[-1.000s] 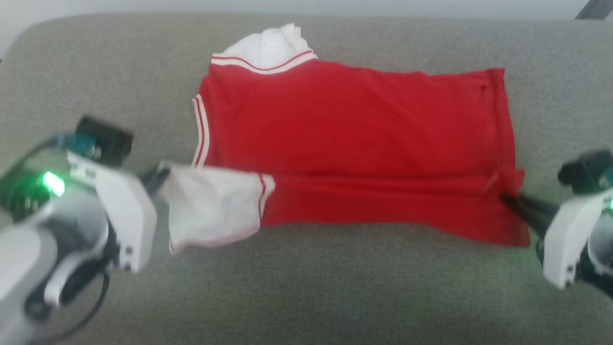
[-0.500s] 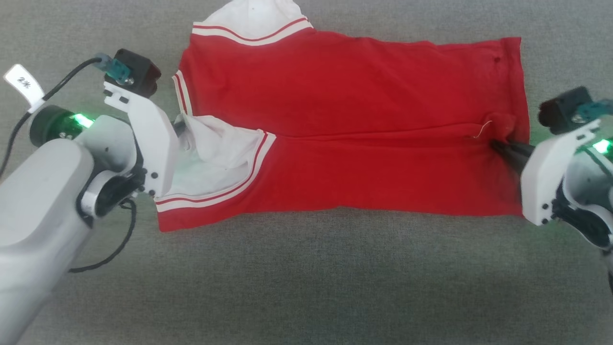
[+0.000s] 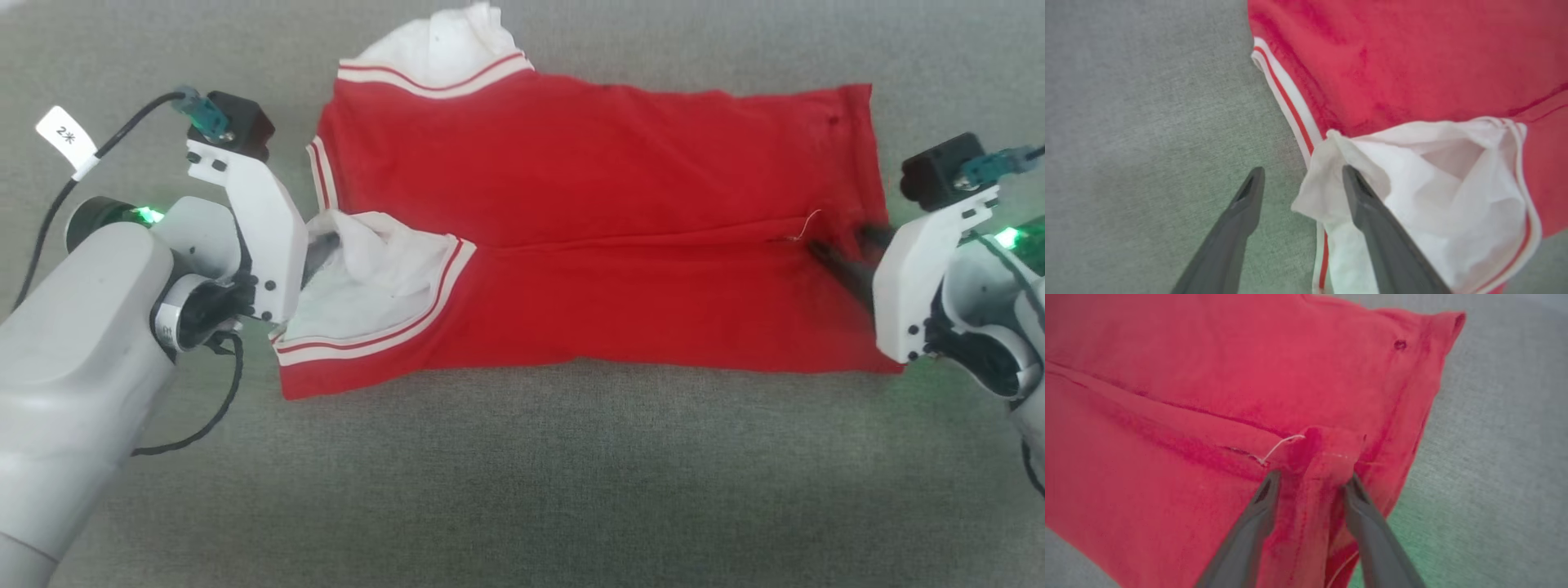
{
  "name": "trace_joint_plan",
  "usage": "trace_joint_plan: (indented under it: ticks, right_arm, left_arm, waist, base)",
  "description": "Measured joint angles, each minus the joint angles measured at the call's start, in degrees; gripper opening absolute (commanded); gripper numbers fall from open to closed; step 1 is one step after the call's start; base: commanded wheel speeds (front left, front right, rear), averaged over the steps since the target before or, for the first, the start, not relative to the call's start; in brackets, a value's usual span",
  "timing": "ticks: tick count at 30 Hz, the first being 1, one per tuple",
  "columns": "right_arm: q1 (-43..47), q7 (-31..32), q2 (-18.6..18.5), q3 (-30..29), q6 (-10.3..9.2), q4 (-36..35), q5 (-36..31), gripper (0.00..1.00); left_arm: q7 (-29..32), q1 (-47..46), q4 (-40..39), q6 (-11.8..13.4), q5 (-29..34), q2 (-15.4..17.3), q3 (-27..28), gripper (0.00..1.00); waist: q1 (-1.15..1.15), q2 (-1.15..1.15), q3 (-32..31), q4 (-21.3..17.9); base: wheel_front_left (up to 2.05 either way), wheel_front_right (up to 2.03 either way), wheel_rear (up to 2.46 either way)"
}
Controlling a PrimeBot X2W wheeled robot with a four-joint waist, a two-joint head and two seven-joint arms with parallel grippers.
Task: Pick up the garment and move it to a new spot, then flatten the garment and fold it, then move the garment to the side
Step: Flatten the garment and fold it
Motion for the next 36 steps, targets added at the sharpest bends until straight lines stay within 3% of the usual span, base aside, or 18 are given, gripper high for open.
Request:
trace_joint_plan:
  ticks: [6, 14, 15, 24, 29, 36]
  right_arm:
    - [2.4, -5.4, -0.7, -3.9, 0.0, -1.0, -0.5, 1.0]
    - [9.0, -15.0, 1.1, -16.4, 0.0, -5.0, -6.3, 1.0]
    - [9.0, -15.0, 1.1, -16.4, 0.0, -5.0, -6.3, 1.0]
    - [17.5, -17.8, 8.8, -31.3, -0.01, -14.9, -16.4, 1.0]
    - [22.5, -15.5, 13.3, -36.2, -0.01, -21.1, -19.5, 1.0]
    - [27.4, -11.0, 17.8, -38.9, -0.02, -26.3, -20.6, 1.0]
  left_arm:
    - [2.0, 1.6, -4.4, 3.3, -0.7, 2.1, 0.6, 1.0]
    - [6.3, 9.5, -19.1, 10.4, -1.2, 8.0, 0.0, 1.0]
    - [6.3, 9.5, -19.1, 10.4, -1.2, 8.0, 0.0, 1.0]
    - [8.7, 18.1, -31.5, 18.4, -3.3, 12.3, 0.2, 1.0]
    - [8.0, 20.5, -31.8, 21.2, -3.7, 13.0, 0.8, 1.0]
    - [4.7, 21.2, -24.6, 21.2, -4.6, 10.5, 2.2, 1.0]
  waist:
    - [0.0, 0.0, -3.1, 0.6]
    - [0.0, 0.0, -5.9, 1.2]
    - [0.0, 0.0, -5.9, 1.2]
    - [0.0, 0.0, -6.0, -0.3]
    - [0.0, 0.0, -5.2, -1.5]
    - [0.0, 0.0, -3.4, -3.7]
  base:
    - [0.0, 0.0, 0.0]
    - [0.0, 0.0, 0.0]
    - [0.0, 0.0, 0.0]
    - [0.0, 0.0, 0.0]
    - [0.0, 0.0, 0.0]
    - [0.0, 0.0, 0.0]
